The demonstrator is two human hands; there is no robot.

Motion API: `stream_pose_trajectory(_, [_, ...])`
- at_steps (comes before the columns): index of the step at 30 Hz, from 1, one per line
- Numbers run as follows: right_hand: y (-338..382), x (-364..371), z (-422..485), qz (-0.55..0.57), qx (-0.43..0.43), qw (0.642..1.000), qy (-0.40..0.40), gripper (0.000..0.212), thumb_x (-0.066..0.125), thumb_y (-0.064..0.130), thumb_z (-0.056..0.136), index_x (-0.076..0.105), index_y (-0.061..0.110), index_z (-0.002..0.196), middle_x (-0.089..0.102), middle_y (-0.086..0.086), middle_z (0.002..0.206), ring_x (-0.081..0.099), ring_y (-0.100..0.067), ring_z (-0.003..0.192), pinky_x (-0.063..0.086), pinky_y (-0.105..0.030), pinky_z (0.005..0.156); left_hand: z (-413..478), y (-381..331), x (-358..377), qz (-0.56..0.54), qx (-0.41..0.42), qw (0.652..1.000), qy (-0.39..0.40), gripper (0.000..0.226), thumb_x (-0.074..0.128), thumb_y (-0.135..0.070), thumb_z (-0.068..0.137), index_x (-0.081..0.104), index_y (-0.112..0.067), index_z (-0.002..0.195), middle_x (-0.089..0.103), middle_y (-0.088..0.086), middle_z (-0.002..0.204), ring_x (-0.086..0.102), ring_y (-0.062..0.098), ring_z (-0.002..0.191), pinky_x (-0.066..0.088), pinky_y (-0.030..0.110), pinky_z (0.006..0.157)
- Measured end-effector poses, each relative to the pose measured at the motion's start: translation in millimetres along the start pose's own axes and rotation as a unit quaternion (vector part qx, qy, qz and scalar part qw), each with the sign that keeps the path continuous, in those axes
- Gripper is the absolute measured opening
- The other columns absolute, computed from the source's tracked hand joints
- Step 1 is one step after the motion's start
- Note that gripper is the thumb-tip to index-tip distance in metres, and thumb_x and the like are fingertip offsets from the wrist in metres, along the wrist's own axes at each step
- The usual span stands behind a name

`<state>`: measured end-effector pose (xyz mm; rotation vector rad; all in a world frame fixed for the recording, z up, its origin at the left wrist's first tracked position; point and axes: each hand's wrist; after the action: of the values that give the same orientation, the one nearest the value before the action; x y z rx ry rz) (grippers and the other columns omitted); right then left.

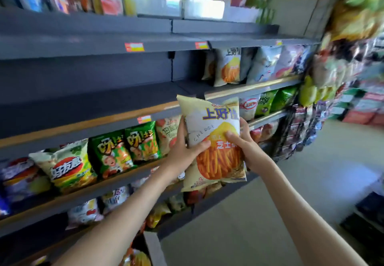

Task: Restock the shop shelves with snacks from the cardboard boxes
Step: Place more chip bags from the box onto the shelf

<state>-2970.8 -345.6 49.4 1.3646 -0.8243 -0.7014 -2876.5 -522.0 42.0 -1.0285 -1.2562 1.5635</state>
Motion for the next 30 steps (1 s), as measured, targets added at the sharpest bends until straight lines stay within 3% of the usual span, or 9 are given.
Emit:
stream_pose_trajectory(2, [13.6, -41.7, 11.6, -0.032, -0.022, 0.999, 0.011, 0.088, 0.075, 0.027, 0.08, 0.019, 0.037, 0.148, 0.059, 0.007, 0.128, 0.065, -0.008, 0.107, 0.054, -0.025, 0.082, 35.8, -3.5, 38.0, 0.009, 0.013, 1.0, -0.005, 0.097, 0.075, -0.031, 0.082, 0.008, -0.034, 0.152, 0.044, -0.018, 0.137, 0.046, 0.001, 0.12, 0.038, 0.004, 0.089])
stream_pose_trajectory(4, [24.3, -83.0, 32.7, -0.046, -0.046, 0.998, 0.001, 0.08, 0.069, 0.02, 0.085, 0.02, 0.041, 0.144, 0.058, 0.011, 0.122, 0.066, 0.0, 0.098, 0.054, -0.018, 0.074, 77.5, -7.4, 75.0, -0.002, 0.014, 1.0, 0.001, 0.103, 0.076, -0.044, 0.073, 0.009, -0.035, 0.151, 0.045, -0.012, 0.139, 0.049, 0.008, 0.123, 0.042, 0.022, 0.099])
stream_pose_trajectory(7, [34.2, -138.2, 77.0, -0.064, -0.072, 0.994, -0.042, 0.073, 0.068, 0.028, 0.079, 0.023, 0.036, 0.136, 0.06, -0.004, 0.122, 0.068, -0.008, 0.094, 0.055, -0.021, 0.073, 141.9, -10.8, 121.3, -0.013, -0.014, 0.999, -0.025, 0.095, 0.074, -0.044, 0.08, 0.009, -0.029, 0.149, 0.05, -0.003, 0.13, 0.057, 0.011, 0.104, 0.047, 0.028, 0.085])
stream_pose_trajectory(10, [41.5, -188.7, 126.7, -0.072, -0.111, 0.991, -0.035, 0.071, 0.071, 0.035, 0.073, 0.025, 0.034, 0.127, 0.059, -0.01, 0.124, 0.067, -0.013, 0.096, 0.055, -0.024, 0.073, 203.8, -6.6, 154.5, -0.038, -0.043, 0.998, 0.025, 0.085, 0.069, -0.033, 0.086, 0.006, -0.034, 0.142, 0.055, -0.003, 0.125, 0.062, 0.009, 0.098, 0.051, 0.024, 0.075])
stream_pose_trajectory(13, [48.8, -225.1, 172.8, -0.148, -0.187, 0.97, 0.046, 0.091, 0.08, 0.033, 0.075, 0.012, 0.039, 0.136, 0.042, -0.001, 0.14, 0.058, -0.004, 0.114, 0.05, -0.02, 0.086, 247.0, -1.4, 168.6, 0.003, -0.013, 0.998, 0.059, 0.119, 0.081, -0.018, 0.075, -0.016, -0.033, 0.143, 0.039, -0.017, 0.138, 0.049, 0.009, 0.122, 0.047, 0.027, 0.093])
stream_pose_trajectory(17, [51.9, -243.2, 223.8, -0.276, -0.266, 0.915, 0.125, 0.13, 0.084, 0.021, 0.07, -0.019, 0.049, 0.143, 0.015, 0.038, 0.15, 0.033, 0.005, 0.137, 0.039, -0.016, 0.103, 274.7, 6.0, 171.3, 0.131, 0.052, 0.99, -0.015, 0.13, 0.082, -0.008, 0.07, -0.027, -0.018, 0.141, 0.014, -0.039, 0.125, 0.037, -0.015, 0.116, 0.035, -0.001, 0.088])
stream_pose_trajectory(21, [50.2, -249.3, 272.8, -0.267, -0.349, 0.885, 0.154, 0.119, 0.074, 0.047, 0.077, -0.027, 0.055, 0.139, 0.013, 0.034, 0.154, 0.031, 0.001, 0.14, 0.037, -0.02, 0.108, 296.4, 8.5, 163.8, 0.259, 0.063, 0.956, -0.125, 0.125, 0.088, -0.015, 0.064, -0.009, -0.001, 0.14, 0.032, -0.018, 0.125, 0.043, 0.001, 0.116, 0.03, -0.006, 0.08])
stream_pose_trajectory(26, [45.3, -269.5, 339.4, -0.205, -0.334, 0.907, 0.156, 0.113, 0.079, 0.047, 0.074, 0.0, 0.014, 0.147, 0.038, -0.008, 0.146, 0.049, -0.018, 0.13, 0.044, -0.043, 0.106, 343.2, -2.6, 160.2, 0.37, 0.047, 0.912, -0.17, 0.114, 0.086, -0.049, 0.058, 0.026, -0.002, 0.142, 0.042, -0.004, 0.136, 0.04, 0.007, 0.127, 0.033, 0.011, 0.097])
stream_pose_trajectory(30, [38.6, -285.1, 373.9, -0.175, -0.352, 0.911, 0.127, 0.088, 0.079, 0.035, 0.075, 0.014, 0.025, 0.133, 0.036, 0.002, 0.14, 0.045, -0.018, 0.129, 0.043, -0.039, 0.105, 384.5, 0.9, 161.1, 0.404, 0.052, 0.898, -0.168, 0.106, 0.072, -0.07, 0.06, 0.036, -0.016, 0.144, 0.045, -0.001, 0.144, 0.04, 0.008, 0.134, 0.038, 0.033, 0.11])
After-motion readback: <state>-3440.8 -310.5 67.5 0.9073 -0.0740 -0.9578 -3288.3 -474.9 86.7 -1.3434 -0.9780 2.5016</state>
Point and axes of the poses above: each hand's wrist, its own z-axis towards the middle knuckle, its own x-axis out of the palm, y = z × x
